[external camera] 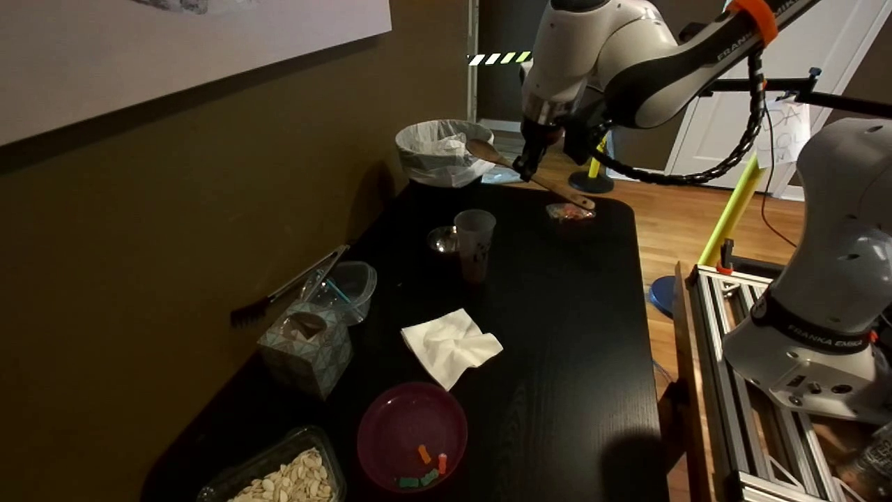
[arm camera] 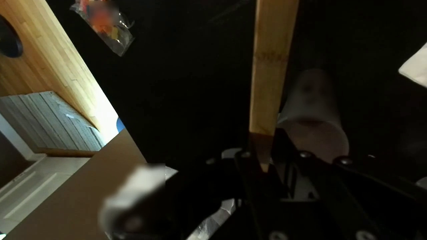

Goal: Put the wooden spoon on the cup

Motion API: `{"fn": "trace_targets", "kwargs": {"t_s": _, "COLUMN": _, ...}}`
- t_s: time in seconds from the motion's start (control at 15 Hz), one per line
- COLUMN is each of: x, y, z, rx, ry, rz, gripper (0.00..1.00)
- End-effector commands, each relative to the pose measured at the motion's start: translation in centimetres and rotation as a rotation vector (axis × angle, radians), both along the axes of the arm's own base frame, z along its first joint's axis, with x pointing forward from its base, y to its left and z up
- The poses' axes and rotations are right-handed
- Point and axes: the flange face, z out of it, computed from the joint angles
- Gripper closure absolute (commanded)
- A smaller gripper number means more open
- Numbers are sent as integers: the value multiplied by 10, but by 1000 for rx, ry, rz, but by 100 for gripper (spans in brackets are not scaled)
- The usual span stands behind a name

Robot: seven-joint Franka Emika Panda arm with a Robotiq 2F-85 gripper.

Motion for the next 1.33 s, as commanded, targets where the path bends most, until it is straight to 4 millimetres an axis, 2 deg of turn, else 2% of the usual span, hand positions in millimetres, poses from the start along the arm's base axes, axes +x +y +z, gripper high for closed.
{"fn": "trace_targets", "kwargs": {"t_s": 0.0, "x": -3, "y": -7, "z": 0, "rx": -21, "ry": 34, "rz": -82, "gripper": 95}}
{"fn": "trace_targets", "kwargs": {"t_s": 0.07, "x": -5, "y": -16, "z": -2, "rx": -2, "ry": -25, "rz": -153, "gripper": 95}}
{"fn": "trace_targets", "kwargs": {"t_s": 0.13, "x": -3, "y": -4, "z": 4, "rx": -13, "ry": 8, "rz": -61, "gripper": 80}}
{"fn": "trace_targets", "kwargs": {"t_s": 0.2, "x": -4, "y": -10, "z": 4, "rx": -18, "ry": -3, "rz": -100, "gripper": 80}}
{"fn": "trace_targets", "kwargs": {"t_s": 0.27, "x": -4, "y": -15, "z": 3, "rx": -20, "ry": -7, "rz": -120, "gripper": 95}}
{"fn": "trace_targets", "kwargs": {"t_s": 0.8, "x": 37, "y": 9, "z": 9, "rx": 93, "ry": 141, "rz": 298, "gripper": 95}}
{"fn": "trace_targets", "kwargs": {"t_s": 0.87, "x": 46, "y": 4, "z": 18, "rx": 103, "ry": 160, "rz": 324, "gripper": 95}}
{"fn": "trace_targets", "kwargs": {"t_s": 1.0, "x": 63, "y": 0, "z": 18, "rx": 117, "ry": 201, "rz": 378, "gripper": 95}}
{"fn": "trace_targets", "kwargs": {"t_s": 1.27, "x": 95, "y": -17, "z": 1, "rx": 140, "ry": 221, "rz": 430, "gripper": 95}}
